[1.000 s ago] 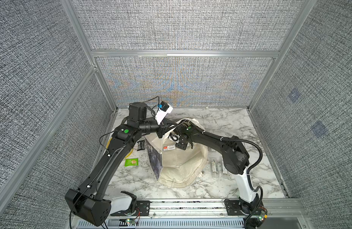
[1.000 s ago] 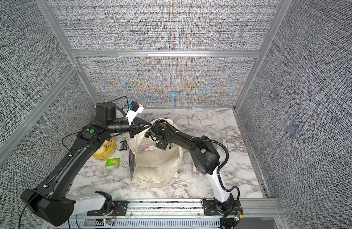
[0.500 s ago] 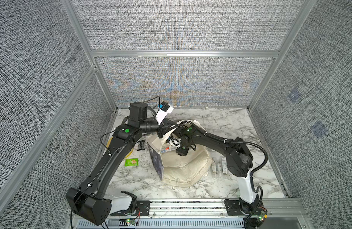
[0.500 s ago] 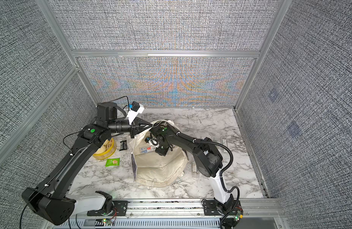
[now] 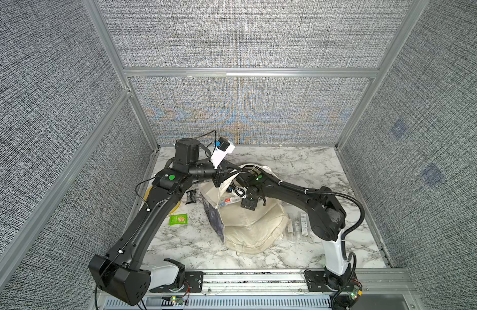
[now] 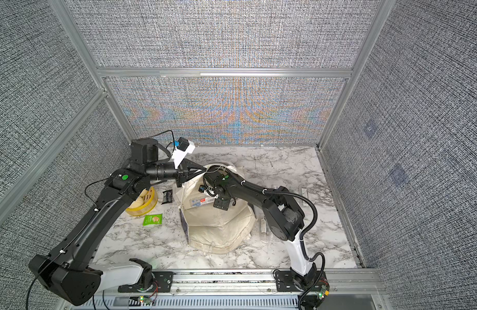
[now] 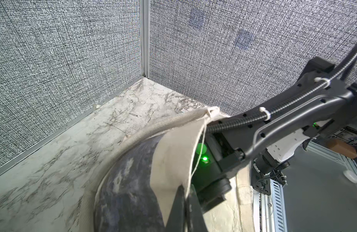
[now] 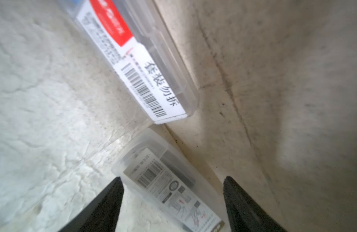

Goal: Take out the compass set from the canvas bag
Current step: Pick up the compass set from the canvas bag.

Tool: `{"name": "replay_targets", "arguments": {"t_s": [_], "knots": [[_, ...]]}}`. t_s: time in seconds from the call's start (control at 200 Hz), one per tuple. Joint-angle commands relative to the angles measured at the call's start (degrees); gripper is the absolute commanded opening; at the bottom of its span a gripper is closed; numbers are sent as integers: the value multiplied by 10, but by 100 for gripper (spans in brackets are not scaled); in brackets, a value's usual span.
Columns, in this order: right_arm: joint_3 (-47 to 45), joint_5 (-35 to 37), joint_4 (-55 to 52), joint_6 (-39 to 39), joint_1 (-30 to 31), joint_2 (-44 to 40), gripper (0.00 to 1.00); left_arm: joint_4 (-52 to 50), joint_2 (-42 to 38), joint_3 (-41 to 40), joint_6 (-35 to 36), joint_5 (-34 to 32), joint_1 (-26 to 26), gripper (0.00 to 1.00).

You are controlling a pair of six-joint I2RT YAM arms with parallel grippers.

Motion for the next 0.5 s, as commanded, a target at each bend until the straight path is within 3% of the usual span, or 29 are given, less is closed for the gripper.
{"name": "replay_targets", "arguments": {"t_s": [0.0, 0.325, 0.495], "knots": [[15, -16, 2, 26, -11, 30, 80, 8, -4, 1, 1, 23, 0, 0], [77, -149, -132, 147, -39, 74, 79, 8, 0, 1, 2, 21, 0, 0], [74, -172, -164, 169, -35, 67, 64, 10, 1, 1, 1, 21, 0, 0]]}}
